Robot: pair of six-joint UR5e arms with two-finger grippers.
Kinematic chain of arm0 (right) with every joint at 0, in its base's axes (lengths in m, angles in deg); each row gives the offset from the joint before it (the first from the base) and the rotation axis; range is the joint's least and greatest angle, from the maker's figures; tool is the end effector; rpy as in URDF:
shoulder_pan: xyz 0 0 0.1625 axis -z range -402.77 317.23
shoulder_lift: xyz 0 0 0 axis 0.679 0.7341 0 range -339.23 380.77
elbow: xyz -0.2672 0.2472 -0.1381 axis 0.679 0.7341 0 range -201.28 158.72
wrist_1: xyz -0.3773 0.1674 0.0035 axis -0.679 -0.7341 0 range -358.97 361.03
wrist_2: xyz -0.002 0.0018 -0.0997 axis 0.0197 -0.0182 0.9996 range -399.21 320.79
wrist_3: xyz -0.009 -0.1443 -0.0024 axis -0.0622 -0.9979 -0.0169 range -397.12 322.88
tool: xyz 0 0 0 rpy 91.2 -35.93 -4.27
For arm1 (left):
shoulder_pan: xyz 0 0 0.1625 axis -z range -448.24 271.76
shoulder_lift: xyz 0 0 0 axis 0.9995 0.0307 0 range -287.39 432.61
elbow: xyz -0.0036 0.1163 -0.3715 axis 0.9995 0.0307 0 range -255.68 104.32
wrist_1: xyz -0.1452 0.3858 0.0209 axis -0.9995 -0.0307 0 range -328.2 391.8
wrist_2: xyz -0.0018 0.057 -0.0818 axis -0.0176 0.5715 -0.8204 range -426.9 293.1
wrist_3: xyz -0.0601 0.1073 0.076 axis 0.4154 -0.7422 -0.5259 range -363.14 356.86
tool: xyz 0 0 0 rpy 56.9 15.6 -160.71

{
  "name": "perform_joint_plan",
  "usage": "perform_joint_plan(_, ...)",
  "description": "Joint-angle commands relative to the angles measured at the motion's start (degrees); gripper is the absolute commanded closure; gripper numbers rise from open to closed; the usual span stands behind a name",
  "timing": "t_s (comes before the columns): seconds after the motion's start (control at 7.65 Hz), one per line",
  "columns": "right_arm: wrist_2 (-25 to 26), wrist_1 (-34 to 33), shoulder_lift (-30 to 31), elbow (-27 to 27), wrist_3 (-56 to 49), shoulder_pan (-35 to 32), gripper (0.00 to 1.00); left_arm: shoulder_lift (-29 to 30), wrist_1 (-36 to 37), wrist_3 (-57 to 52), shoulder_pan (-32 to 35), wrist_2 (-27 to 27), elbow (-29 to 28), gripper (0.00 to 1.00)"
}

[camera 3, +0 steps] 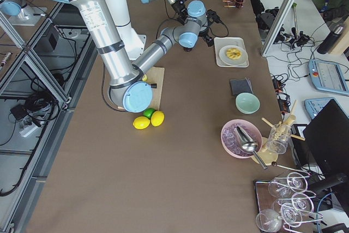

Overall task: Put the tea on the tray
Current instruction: 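Carry the bottle with the left gripper to the table center and set it upright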

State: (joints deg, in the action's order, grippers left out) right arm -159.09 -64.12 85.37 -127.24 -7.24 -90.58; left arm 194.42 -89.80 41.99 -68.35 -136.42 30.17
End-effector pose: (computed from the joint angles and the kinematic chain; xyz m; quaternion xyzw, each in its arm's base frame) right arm -0.3678 -0.4970 0.2154 0.2997 -0.4851 -0.2267 0.7896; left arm 0.5204 -0.3839 0.1318 0.4517 0.4568 0.0532 0.7645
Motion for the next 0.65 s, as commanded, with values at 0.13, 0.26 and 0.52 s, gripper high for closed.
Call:
perform_joint_plan(0.13,-0.1,0.0,-0.3,-0.2,0.1,0.3,0.01,-0.9,0.0,0.0,0.8,-2.0,6.3,0.03)
perform_joint_plan(0.26,0.0,0.0,-1.5,0.0,0.3,0.7,0.01,-3.8,0.0,0.7,5.1,-10.2,9.0,0.03)
perform_joint_plan(0.52,2.0,-0.1,-3.7,-0.1,5.0,3.2,0.01,-11.0,0.0,8.3,23.2,-42.3,10.5,0.03)
